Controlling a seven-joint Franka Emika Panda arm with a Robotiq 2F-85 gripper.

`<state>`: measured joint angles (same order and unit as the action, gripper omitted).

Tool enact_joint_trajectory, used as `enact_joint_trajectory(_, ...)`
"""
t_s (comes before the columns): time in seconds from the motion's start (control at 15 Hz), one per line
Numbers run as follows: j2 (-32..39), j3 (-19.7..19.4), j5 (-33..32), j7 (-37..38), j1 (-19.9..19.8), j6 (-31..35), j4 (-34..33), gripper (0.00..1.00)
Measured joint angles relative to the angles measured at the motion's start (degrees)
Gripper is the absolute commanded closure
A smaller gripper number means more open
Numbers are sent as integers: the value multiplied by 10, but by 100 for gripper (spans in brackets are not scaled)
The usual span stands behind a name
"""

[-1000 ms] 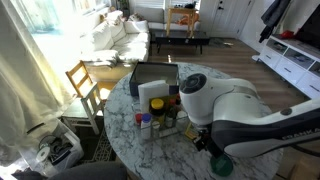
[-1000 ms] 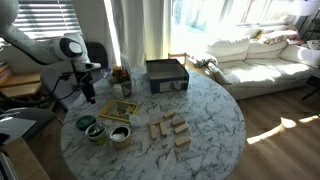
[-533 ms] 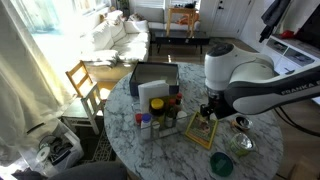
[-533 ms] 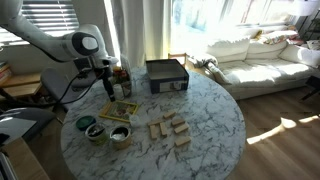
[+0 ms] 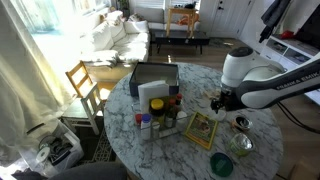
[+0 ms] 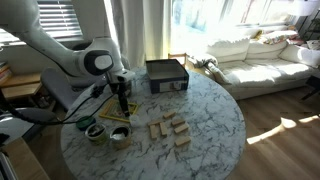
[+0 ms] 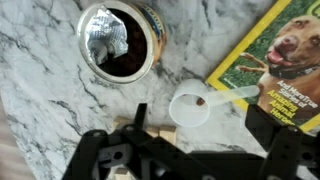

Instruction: Stack the lids then stack the cans

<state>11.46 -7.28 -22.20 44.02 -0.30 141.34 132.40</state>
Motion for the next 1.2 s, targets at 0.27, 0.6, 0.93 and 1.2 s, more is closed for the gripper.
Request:
enact_joint_trajectory(0.27,15,-7,46,-28,-14,0,11,0)
enact_joint_trajectory(0.6,40,-11,95,-57,-22,0,16,13)
enact_joint_trajectory(0.93,49,-15,128,-76,-24,0,16,58)
enact_joint_trajectory(1.2,49,-18,135,-81,-24,0,16,89)
